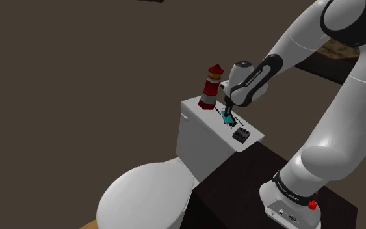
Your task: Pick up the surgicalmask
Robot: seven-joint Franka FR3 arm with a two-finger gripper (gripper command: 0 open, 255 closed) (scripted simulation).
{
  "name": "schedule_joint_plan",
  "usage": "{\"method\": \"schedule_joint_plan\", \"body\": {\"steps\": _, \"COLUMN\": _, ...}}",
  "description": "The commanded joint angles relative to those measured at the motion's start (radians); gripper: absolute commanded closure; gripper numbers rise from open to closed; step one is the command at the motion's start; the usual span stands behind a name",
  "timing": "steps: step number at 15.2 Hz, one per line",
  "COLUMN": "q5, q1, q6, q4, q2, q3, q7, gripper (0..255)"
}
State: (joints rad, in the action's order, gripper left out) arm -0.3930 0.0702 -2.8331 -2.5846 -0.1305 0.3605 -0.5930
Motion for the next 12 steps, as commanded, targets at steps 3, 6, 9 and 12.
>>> {"method": "schedule_joint_plan", "body": {"steps": 3, "q5": -0.002, "q1": -0.003, "q6": 0.062, "q4": -0.005, "q2": 0.067, "q3": 0.001, "q7": -0.009, "gripper": 255}}
{"method": "schedule_joint_plan", "body": {"steps": 6, "q5": 0.0, "q1": -0.005, "q6": 0.109, "q4": -0.003, "q2": 0.113, "q3": 0.0, "q7": -0.018, "gripper": 255}}
{"method": "schedule_joint_plan", "body": {"steps": 9, "q5": 0.002, "q1": -0.006, "q6": 0.156, "q4": 0.002, "q2": 0.156, "q3": -0.002, "q7": -0.026, "gripper": 255}}
{"method": "schedule_joint_plan", "body": {"steps": 12, "q5": 0.003, "q1": -0.007, "q6": 0.175, "q4": 0.004, "q2": 0.173, "q3": -0.002, "q7": -0.029, "gripper": 255}}
